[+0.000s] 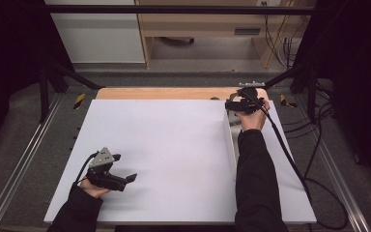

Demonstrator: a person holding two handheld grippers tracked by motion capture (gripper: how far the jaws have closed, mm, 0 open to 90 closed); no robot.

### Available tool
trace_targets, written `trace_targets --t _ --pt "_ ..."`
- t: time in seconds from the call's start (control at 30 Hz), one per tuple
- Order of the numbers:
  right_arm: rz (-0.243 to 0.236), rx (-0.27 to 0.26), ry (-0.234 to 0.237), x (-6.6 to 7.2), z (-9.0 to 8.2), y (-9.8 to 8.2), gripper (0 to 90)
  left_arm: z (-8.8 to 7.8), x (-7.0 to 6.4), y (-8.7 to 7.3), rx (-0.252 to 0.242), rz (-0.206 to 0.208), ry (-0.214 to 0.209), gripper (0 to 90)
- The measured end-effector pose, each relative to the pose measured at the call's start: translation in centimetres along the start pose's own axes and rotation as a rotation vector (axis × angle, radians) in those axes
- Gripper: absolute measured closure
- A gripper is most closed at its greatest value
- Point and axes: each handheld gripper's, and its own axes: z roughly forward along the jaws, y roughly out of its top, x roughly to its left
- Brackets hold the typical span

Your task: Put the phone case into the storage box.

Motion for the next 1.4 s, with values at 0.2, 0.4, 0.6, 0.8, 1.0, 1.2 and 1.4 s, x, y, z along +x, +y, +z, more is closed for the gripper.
trace_targets --t 0.2,0.4,0.6,0.8,1.0,1.2,1.4 --pt "-0.019 -0.016 0.034 0.0 0.0 -0.1 10.7 0.1 0.0 0.0 0.003 0.002 0.001 0.7" --pt "-0.007 -0.038 0.046 -0.2 -0.1 0.2 1.3 0.0 0.0 0.0 0.001 0.002 -0.001 0.7" --pt "-0.026 -0.077 0.027 -0.3 -0.5 0.4 0.0 0.1 0.0 0.0 0.003 0.004 -0.004 0.7" --pt "-0.035 -0.117 0.029 -0.6 -1.6 0.9 0.0 0.0 0.0 0.0 0.001 0.003 -0.004 0.7" --pt "-0.045 -0.166 0.069 -0.4 -3.2 1.7 0.1 -0.1 0.0 0.0 -0.008 0.001 0.000 0.7" --pt "-0.051 -0.213 0.148 0.0 -5.4 2.3 0.1 -0.2 0.0 0.1 -0.017 0.003 0.003 0.7" --pt "-0.051 -0.262 0.229 0.4 -7.8 2.2 0.1 -0.3 0.0 0.1 -0.027 0.004 0.006 0.7"
